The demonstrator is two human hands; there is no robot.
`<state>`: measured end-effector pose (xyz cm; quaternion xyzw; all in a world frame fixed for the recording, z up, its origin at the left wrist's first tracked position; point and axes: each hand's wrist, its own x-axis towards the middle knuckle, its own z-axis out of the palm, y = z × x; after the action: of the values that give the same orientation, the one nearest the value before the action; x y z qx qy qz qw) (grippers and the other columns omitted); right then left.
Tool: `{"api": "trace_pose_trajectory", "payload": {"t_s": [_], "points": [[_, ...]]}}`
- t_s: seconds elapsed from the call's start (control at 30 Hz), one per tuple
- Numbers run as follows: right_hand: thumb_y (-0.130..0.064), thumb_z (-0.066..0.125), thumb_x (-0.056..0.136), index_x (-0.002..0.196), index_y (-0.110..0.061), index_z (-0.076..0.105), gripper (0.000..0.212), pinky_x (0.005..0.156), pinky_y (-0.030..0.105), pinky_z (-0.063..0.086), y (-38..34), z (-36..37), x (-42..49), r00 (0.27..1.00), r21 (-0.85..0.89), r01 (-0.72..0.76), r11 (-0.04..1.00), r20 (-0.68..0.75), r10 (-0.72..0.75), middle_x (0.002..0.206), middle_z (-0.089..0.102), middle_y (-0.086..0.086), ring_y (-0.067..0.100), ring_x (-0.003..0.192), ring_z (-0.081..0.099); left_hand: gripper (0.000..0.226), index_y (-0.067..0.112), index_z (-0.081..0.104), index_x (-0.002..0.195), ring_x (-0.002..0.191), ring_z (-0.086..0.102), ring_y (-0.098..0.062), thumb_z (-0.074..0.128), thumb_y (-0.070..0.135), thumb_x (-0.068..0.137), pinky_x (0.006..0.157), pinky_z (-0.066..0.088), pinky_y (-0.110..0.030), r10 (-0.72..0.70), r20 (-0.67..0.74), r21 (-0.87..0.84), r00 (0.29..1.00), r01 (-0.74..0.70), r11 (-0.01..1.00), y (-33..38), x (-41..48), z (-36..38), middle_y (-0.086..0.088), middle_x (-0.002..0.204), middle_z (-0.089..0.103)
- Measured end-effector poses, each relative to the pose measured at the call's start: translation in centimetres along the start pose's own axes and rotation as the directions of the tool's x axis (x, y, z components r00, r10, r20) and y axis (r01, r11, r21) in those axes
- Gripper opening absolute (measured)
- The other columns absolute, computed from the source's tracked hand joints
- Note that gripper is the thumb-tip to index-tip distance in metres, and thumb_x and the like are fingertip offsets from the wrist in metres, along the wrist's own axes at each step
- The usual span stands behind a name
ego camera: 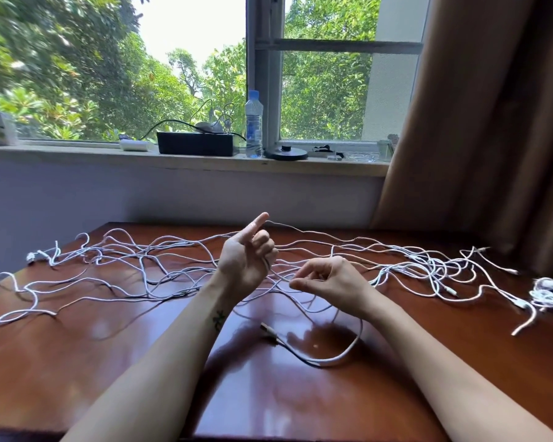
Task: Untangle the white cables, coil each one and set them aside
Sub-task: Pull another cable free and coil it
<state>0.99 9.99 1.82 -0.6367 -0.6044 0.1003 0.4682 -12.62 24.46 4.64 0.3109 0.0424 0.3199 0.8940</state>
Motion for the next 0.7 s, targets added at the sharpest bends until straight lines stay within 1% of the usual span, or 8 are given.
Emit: {"api": "trace_pose_trajectory", "payload": {"t_s": [0.13,0.2,0.27,0.33,0.43,0.5,0.6,0.7], "points": [[-0.018,0.08,0.086,0.09,-0.018,0.08,0.004,0.068,0.027,0.048,-0.4,0.0,-0.2,1.0,0.026,-0.017,1.0,0.023,0.016,0.079,0.075,0.007,0.005,0.071,0.058,0.033,0.024,0.05,0.136,0.05,0.026,-0.009,0.034,0.016,0.108,0.057,0.028,-0.022,0.058,-0.014,0.152,0.998,-0.055,0.987,-0.5,0.4,-0.1,0.004,0.06,0.027],[-0.015,0.076,0.089,0.094,-0.023,0.08,0.01,0.065,0.025,0.045,-0.5,0.0,-0.2,1.0,0.013,-0.009,1.0,0.011,0.009,0.075,0.072,0.002,0.006,0.068,0.054,0.037,0.029,0.047,0.139,0.05,0.028,-0.008,0.032,0.015,0.109,0.06,0.028,-0.023,0.104,0.008,0.228,0.995,-0.103,0.968,-0.8,0.5,-0.3,0.003,0.061,0.029],[-0.016,0.073,0.092,0.097,-0.026,0.08,0.013,0.062,0.024,0.041,-0.5,0.0,-0.1,0.999,-0.024,0.019,1.0,-0.042,-0.02,0.074,0.07,0.005,0.007,0.064,0.05,0.039,0.031,0.045,0.143,0.051,0.032,-0.008,0.033,0.015,0.11,0.056,0.033,-0.021,0.147,0.035,0.315,0.989,-0.15,0.937,-1.0,0.7,-0.4,0.003,0.062,0.031],[-0.017,0.074,0.092,0.099,-0.025,0.079,0.012,0.06,0.02,0.039,-0.6,-0.2,-0.1,0.99,-0.049,0.061,0.997,-0.124,-0.067,0.079,0.07,0.003,0.004,0.059,0.046,0.04,0.03,0.043,0.147,0.053,0.032,-0.009,0.035,0.016,0.109,0.053,0.035,-0.019,0.188,0.05,0.378,0.981,-0.193,0.905,-1.3,1.1,-0.7,0.002,0.064,0.031],[-0.018,0.078,0.088,0.099,-0.021,0.079,0.011,0.058,0.018,0.04,-0.9,-0.3,-0.1,0.972,-0.083,0.111,0.99,-0.201,-0.126,0.077,0.066,0.0,0.004,0.056,0.044,0.043,0.027,0.04,0.15,0.059,0.03,-0.013,0.037,0.017,0.109,0.057,0.036,-0.022,0.255,0.096,0.502,0.962,-0.268,0.822,-1.5,1.4,-1.2,0.002,0.063,0.033],[-0.021,0.079,0.087,0.096,-0.022,0.078,0.008,0.055,0.019,0.038,-1.0,-0.3,-0.1,0.973,-0.071,0.087,0.994,-0.208,-0.1,0.066,0.061,0.002,0.005,0.053,0.041,0.045,0.028,0.038,0.152,0.061,0.034,-0.014,0.037,0.015,0.109,0.061,0.04,-0.024,0.27,0.138,0.591,0.953,-0.298,0.75,-1.7,1.3,-1.5,0.001,0.066,0.036],[-0.023,0.077,0.09,0.092,-0.02,0.077,0.004,0.05,0.019,0.033,-1.2,-0.3,-0.1,0.987,-0.002,0.018,1.0,-0.157,-0.018,0.057,0.052,0.001,0.007,0.05,0.037,0.047,0.03,0.034,0.154,0.064,0.04,-0.015,0.037,0.013,0.109,0.065,0.043,-0.027,0.269,0.197,0.66,0.943,-0.331,0.675,-1.9,1.1,-1.7,-0.002,0.072,0.041],[-0.015,0.072,0.094,0.097,-0.016,0.075,0.005,0.048,0.02,0.034,-1.8,-0.3,-0.3,0.992,0.144,-0.01,0.989,-0.124,0.028,0.064,0.052,0.001,0.01,0.051,0.038,0.048,0.031,0.032,0.154,0.064,0.046,-0.014,0.036,0.013,0.109,0.064,0.045,-0.026,0.285,0.249,0.733,0.926,-0.373,0.569,-2.0,1.0,-1.8,-0.001,0.071,0.048]]}}
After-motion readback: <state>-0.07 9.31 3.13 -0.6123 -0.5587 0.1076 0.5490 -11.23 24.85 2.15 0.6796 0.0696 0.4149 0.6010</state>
